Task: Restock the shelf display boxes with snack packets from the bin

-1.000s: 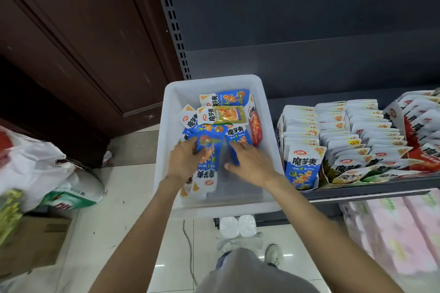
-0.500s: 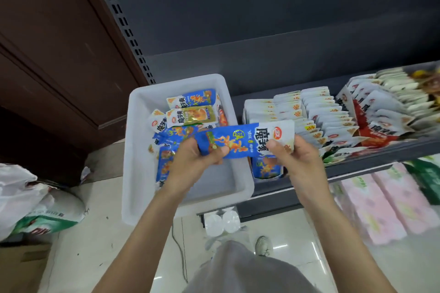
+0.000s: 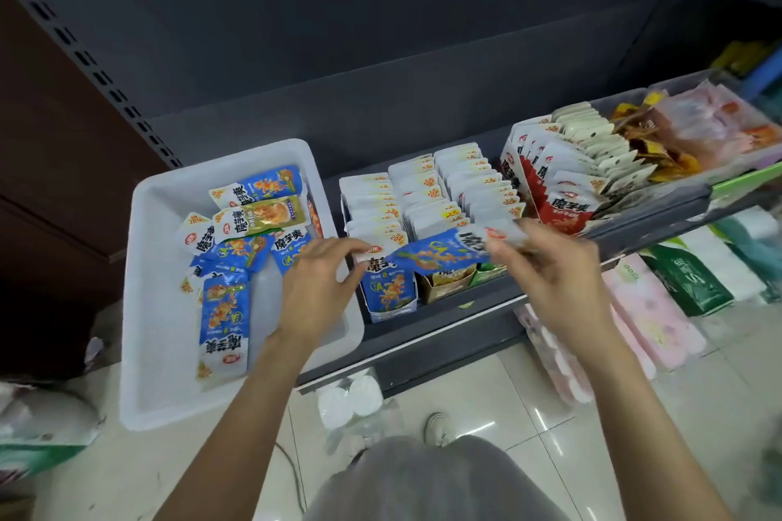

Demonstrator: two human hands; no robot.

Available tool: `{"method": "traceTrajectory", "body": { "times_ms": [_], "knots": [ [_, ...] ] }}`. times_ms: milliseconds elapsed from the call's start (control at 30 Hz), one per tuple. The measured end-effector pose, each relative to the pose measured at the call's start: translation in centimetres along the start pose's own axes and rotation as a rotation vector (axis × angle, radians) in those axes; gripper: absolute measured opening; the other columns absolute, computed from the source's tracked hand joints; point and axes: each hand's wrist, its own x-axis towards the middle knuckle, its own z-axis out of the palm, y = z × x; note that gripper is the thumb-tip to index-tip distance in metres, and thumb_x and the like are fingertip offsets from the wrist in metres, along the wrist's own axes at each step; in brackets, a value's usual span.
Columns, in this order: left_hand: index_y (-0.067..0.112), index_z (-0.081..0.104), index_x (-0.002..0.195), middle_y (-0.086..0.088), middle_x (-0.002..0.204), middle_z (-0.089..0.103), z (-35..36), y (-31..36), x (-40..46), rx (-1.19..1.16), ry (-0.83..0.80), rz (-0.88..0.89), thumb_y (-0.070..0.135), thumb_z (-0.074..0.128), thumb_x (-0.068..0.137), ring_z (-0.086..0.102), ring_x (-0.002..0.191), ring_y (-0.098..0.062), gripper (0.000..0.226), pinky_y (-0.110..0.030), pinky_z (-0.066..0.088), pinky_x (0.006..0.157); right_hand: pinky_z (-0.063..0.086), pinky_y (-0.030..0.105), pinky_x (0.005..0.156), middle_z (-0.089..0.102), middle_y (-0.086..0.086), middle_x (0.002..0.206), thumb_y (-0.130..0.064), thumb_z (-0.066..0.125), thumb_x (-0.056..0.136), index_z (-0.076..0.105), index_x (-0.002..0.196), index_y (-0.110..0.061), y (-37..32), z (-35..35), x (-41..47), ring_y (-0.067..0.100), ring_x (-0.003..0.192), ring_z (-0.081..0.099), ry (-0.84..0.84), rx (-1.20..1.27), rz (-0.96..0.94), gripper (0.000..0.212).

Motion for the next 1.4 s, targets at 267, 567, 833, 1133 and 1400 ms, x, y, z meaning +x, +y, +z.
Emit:
{"method": "traceTrajectory", "body": {
  "times_ms": [267, 567, 833, 1133, 1400],
  "knots": [
    [0.018, 0.071, 0.095, -0.001, 0.096, 0.068, -0.5, -1.3, 1.0, 0.101, -0.117, 0.025, 0.014, 0.073, 0.080, 0.055, 0.096, -0.024, 0.016, -0.034, 0.045, 0.082, 0.050, 0.033, 0.053, 0.067, 0.007, 0.074, -0.017, 0.057, 0.093, 0.065, 0.095, -0.010, 0.4, 7.0, 3.1, 0.029, 0.063, 0.064, -0.402, -0.488, -0.301, 0.011],
    [0.021, 0.064, 0.113, 0.003, 0.103, 0.064, -0.2, -1.5, 0.7, -0.071, -0.061, -0.059, 0.014, 0.063, 0.087, 0.056, 0.090, -0.013, 0.027, -0.028, 0.047, 0.076, 0.045, 0.035, 0.068, 0.066, 0.011, 0.098, -0.008, 0.049, 0.093, 0.055, 0.113, -0.010, 0.5, 10.6, 4.5, 0.031, 0.087, 0.063, -0.571, -0.660, -0.217, 0.021],
    [0.021, 0.062, 0.120, -0.002, 0.109, 0.062, -0.1, -1.8, 1.5, -0.074, -0.116, -0.084, 0.008, 0.057, 0.089, 0.053, 0.097, -0.014, 0.034, -0.019, 0.037, 0.078, 0.045, 0.031, 0.076, 0.063, 0.004, 0.108, -0.018, 0.051, 0.095, 0.060, 0.118, -0.013, 0.8, 12.2, 5.0, 0.023, 0.103, 0.057, -0.495, -0.737, -0.198, 0.025],
    [0.020, 0.062, 0.121, -0.002, 0.110, 0.062, 0.0, -2.5, 1.8, -0.128, -0.148, -0.081, 0.011, 0.062, 0.085, 0.055, 0.100, -0.018, 0.038, -0.023, 0.039, 0.082, 0.043, 0.039, 0.075, 0.066, 0.006, 0.092, -0.013, 0.078, 0.071, 0.073, 0.097, -0.014, 0.9, 12.6, 5.1, 0.030, 0.093, 0.055, -0.378, -0.706, -0.289, 0.026],
    [0.024, 0.059, 0.122, 0.004, 0.110, 0.059, 0.3, -2.6, 1.7, -0.160, -0.162, -0.087, 0.016, 0.067, 0.082, 0.048, 0.088, -0.005, 0.041, -0.017, 0.038, 0.077, 0.045, 0.040, 0.069, 0.065, 0.005, 0.081, -0.004, 0.082, 0.062, 0.072, 0.077, -0.014, 2.4, 12.7, 6.1, 0.030, 0.082, 0.057, -0.312, -0.744, -0.269, 0.021]
  ]
}}
